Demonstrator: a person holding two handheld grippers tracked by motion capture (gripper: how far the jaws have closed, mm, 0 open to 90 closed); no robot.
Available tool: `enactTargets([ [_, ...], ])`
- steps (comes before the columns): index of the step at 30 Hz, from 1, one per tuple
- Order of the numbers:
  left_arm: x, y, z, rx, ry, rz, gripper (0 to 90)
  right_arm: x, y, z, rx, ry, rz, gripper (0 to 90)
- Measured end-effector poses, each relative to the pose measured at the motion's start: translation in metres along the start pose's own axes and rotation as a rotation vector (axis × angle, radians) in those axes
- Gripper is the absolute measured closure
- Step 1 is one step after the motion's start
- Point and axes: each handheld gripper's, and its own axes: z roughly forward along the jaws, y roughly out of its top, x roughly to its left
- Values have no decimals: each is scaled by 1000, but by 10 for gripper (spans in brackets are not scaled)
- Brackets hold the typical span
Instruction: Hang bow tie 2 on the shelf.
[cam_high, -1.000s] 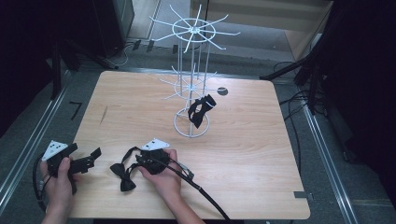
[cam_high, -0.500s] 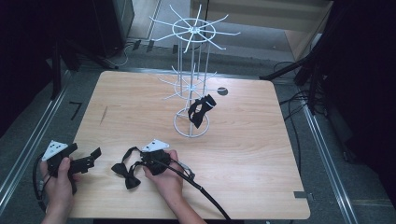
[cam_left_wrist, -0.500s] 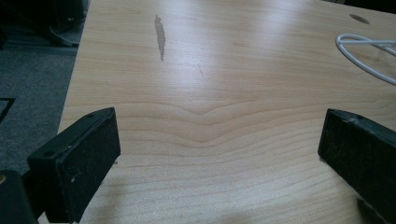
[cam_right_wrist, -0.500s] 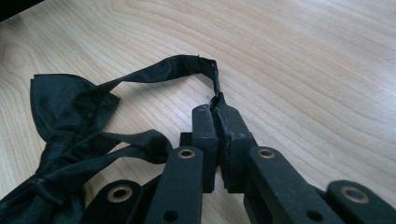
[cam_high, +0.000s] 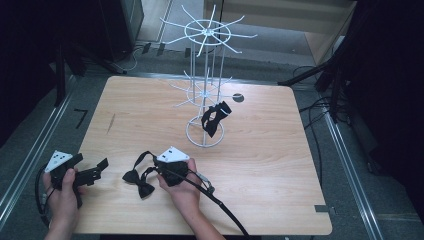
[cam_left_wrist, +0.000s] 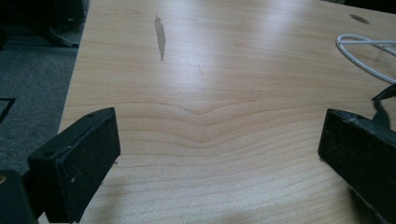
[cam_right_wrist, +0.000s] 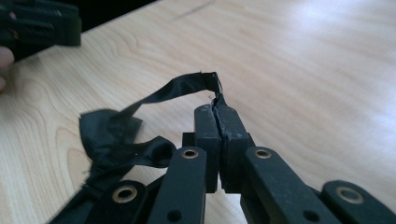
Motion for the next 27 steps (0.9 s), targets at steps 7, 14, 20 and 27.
enactTargets([
  [7,0,0,0,0,1,1,0,-2,8,-14,-51,-11,-23,897],
  [14,0,0,0,0,0,0,0,-5,13,-26,-87,-24,-27,897],
  [20,0,0,0,0,0,1,0,-9,17,-35,-111,-37,-30,897],
  [27,0,0,0,0,0,1,0,-14,19,-43,-129,-50,-22,897],
])
